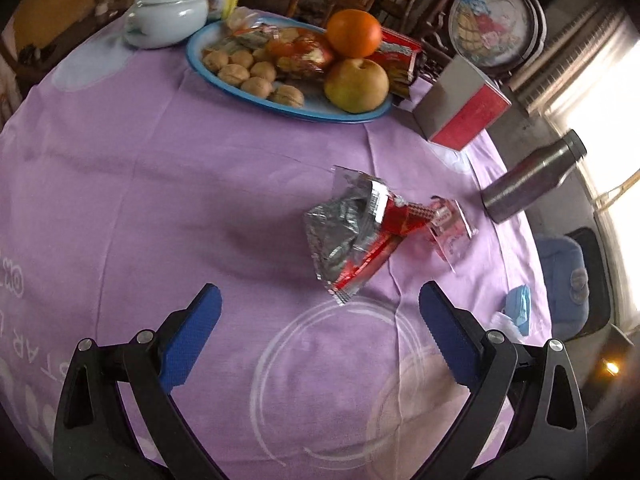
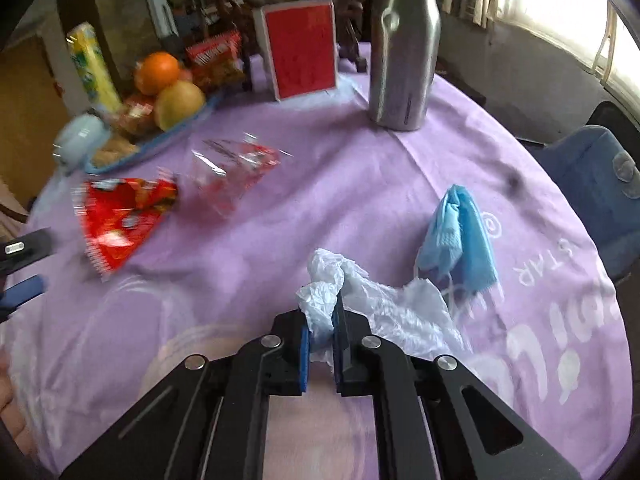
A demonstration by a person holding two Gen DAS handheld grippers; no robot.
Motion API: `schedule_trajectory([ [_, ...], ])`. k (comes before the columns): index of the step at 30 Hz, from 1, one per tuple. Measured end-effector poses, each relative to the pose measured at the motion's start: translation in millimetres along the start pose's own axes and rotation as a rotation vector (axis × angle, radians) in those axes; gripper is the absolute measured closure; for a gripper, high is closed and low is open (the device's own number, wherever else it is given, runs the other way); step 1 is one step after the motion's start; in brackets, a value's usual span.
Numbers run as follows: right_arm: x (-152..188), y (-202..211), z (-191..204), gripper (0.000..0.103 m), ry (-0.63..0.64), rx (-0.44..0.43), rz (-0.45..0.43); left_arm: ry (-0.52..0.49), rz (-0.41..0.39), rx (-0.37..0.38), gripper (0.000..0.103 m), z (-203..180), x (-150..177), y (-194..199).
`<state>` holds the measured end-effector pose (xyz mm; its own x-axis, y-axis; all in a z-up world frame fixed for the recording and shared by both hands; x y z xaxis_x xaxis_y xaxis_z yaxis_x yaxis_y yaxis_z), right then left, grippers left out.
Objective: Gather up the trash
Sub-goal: 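Grasp the crumpled white plastic bag with the right tool, then grasp the red snack wrapper with the left tool while the right tool holds the plastic bag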
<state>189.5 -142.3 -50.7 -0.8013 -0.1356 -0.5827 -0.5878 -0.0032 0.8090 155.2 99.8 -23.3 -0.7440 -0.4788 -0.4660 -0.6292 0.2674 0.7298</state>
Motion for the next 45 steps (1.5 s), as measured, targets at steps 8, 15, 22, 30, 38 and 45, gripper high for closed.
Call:
schedule_trajectory([
  [8, 45.2, 51.5, -14.4, 0.092, 0.005, -0.125, -0.037, -0.047, -0.041, 0.027, 0.007, -5.1, 0.1, -24.6],
  [15, 70.0, 55.2, -17.5, 0.092, -0.023, -0.153, -0.012, -0.039, -0.087, 0.093, 0.008, -4.3, -5.6, -41.9],
  [22, 75.8, 67.1, -10.3, 0.092, -0.029, -0.161, -0.023, -0.068, -0.003, 0.13, 0.1, -8.3, -0.5, -56.7],
  [30, 88.3, 92.5, -18.7, 0.091, -0.051, -0.159, -0.053, -0.144, -0.078, 0.154, 0.103, -32.9, 3.2, -18.4],
  [38, 109.0, 123.4, -42.3, 0.091, -0.11, -0.151, -0.109, -0.127, -0.027, 0.303, 0.103, -43.5, 13.3, 8.1],
  [45, 130.0, 136.2, -65.6, 0.091, -0.157, -0.111, -0.123, -0.242, 0.062, 0.369, 0.103, -85.5, 43.6, 11.0],
])
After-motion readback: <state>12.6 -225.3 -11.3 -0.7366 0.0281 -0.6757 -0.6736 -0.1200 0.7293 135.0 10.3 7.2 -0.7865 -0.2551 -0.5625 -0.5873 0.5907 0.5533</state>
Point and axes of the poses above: each gripper's, at about its wrist camera, not at the fingertips, and y roughly against the way its jaws point, z to its left, x to its underside, the point moved 2 cm from there along -y, roughly the way its jaws point, and after that the axes turned 10 degrees about x, right-handed, at the moved point
